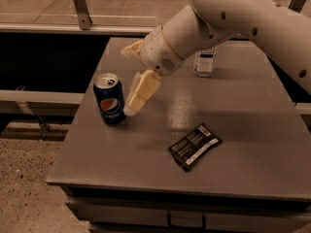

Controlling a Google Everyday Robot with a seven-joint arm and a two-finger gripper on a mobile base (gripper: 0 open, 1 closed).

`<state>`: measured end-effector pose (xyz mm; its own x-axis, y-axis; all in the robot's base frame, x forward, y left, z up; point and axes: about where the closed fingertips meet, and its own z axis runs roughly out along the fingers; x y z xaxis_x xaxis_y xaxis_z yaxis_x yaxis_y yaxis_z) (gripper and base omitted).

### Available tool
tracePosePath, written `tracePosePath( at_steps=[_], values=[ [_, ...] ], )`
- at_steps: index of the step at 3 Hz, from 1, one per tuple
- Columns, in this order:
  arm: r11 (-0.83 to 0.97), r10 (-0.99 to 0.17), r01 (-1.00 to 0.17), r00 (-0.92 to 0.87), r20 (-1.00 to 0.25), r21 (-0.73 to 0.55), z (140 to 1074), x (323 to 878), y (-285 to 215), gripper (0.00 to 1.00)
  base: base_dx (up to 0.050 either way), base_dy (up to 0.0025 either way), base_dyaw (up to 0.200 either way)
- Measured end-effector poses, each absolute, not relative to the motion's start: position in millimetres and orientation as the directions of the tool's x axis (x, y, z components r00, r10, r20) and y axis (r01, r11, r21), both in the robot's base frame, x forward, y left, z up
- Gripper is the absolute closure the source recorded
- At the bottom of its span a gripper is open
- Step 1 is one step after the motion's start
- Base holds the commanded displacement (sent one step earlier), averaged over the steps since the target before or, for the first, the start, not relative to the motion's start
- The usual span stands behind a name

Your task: Move pepsi can near rxbar chocolate

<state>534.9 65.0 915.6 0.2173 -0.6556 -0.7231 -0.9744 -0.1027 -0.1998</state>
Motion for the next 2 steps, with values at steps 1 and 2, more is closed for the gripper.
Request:
tracePosePath(
  at_steps=[1, 2],
  values=[
    [-0.134, -0.628, -0.978, 0.208, -0.75, -0.159, 904.1, 523.9, 83.0, 0.0, 0.0, 0.0, 0.0],
    [-0.158, -0.595, -0.977, 0.212, -0.775, -0.146, 899.1, 515.4, 98.8, 0.14, 0.0, 0.0, 0.0]
  ],
)
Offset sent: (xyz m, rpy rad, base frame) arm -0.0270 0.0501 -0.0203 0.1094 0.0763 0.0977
